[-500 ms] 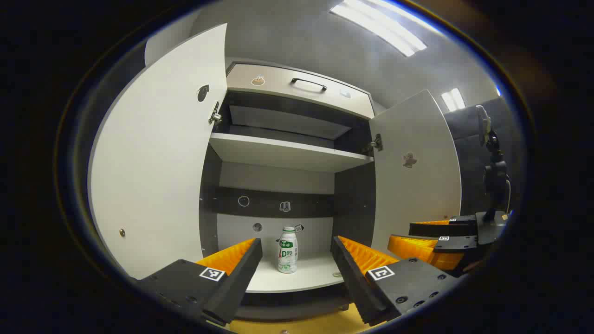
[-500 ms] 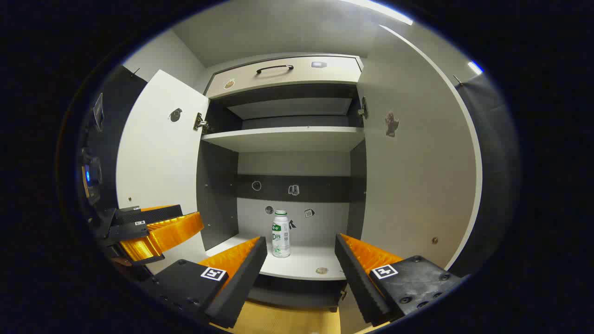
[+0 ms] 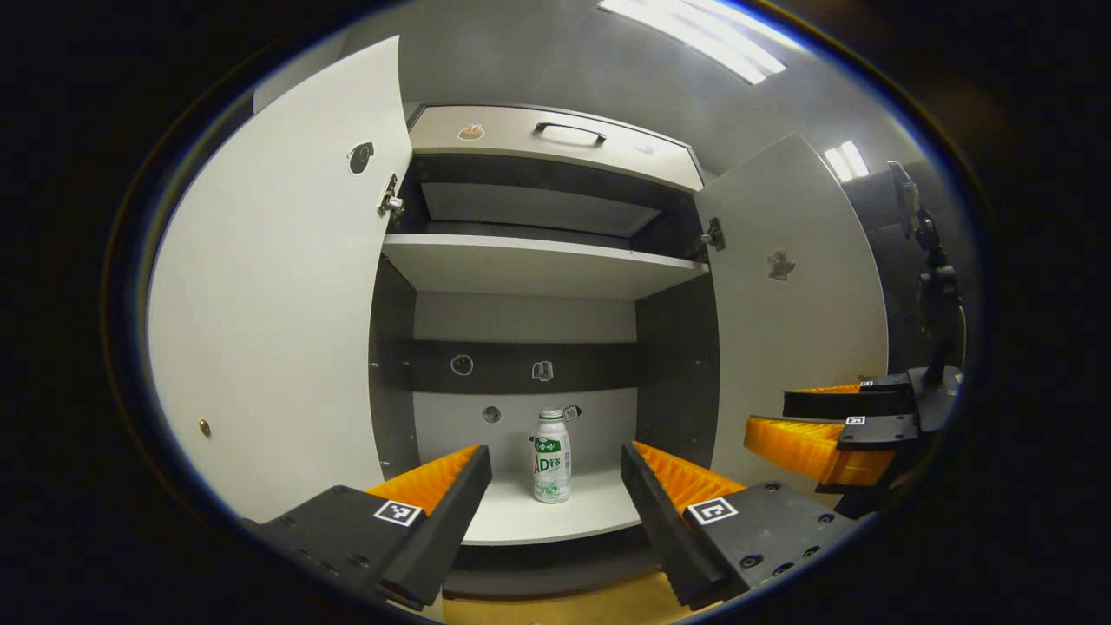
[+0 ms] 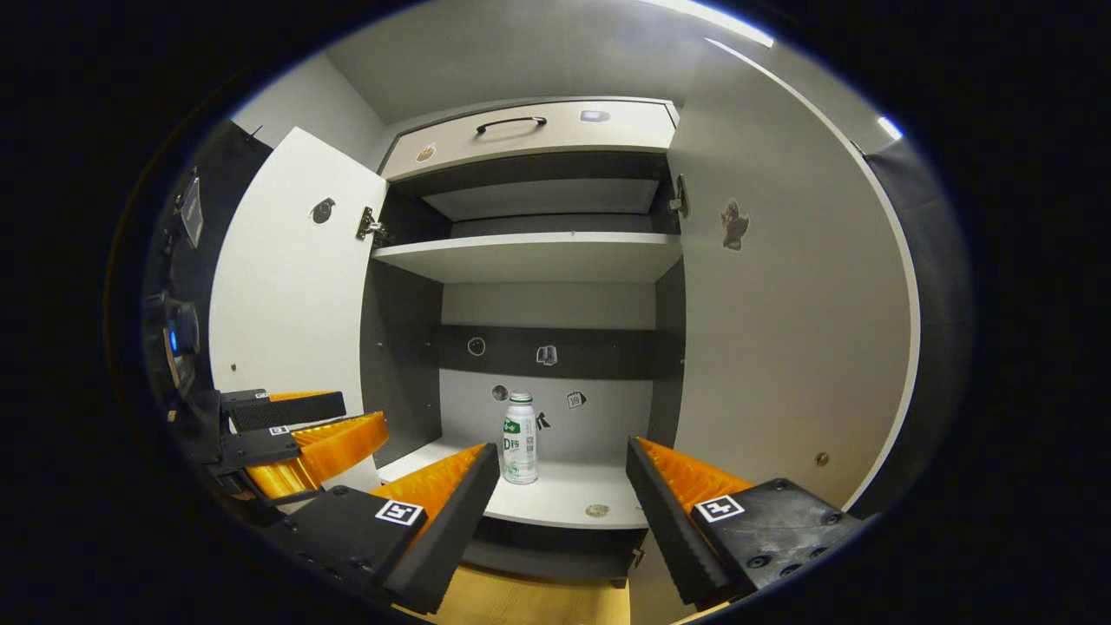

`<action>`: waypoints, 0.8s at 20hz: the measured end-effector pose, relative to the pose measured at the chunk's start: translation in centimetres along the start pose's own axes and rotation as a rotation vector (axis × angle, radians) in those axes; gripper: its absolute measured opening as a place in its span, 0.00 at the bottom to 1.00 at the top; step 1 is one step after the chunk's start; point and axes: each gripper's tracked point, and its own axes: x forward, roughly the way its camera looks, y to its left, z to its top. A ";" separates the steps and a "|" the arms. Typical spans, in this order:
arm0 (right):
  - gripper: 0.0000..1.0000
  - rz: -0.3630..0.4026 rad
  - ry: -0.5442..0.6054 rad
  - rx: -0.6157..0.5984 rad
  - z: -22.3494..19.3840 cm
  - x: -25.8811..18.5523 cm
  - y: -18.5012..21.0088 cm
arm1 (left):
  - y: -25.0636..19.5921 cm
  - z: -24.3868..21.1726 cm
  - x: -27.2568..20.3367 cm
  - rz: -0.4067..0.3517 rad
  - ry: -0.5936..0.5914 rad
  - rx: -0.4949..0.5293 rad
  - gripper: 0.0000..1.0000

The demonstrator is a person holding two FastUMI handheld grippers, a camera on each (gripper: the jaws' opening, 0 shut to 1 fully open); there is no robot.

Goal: Grasp the bottle in the cabinet with the left hand and place it on the coaster, then close the right door with the right hand and the left door with the left hand.

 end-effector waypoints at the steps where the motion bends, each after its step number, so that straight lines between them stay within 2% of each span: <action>1: 0.97 0.000 0.002 0.000 -0.1 0.2 -0.1 | -0.1 -0.1 0.1 -0.003 0.000 0.000 0.95; 9: 0.97 0.006 0.002 0.001 -0.4 1.0 -0.4 | 0.0 -0.4 1.1 0.002 -0.001 0.004 0.95; 16: 0.98 0.040 0.006 -0.018 -1.1 2.3 0.7 | 0.4 -1.3 2.9 -0.012 0.016 0.013 0.95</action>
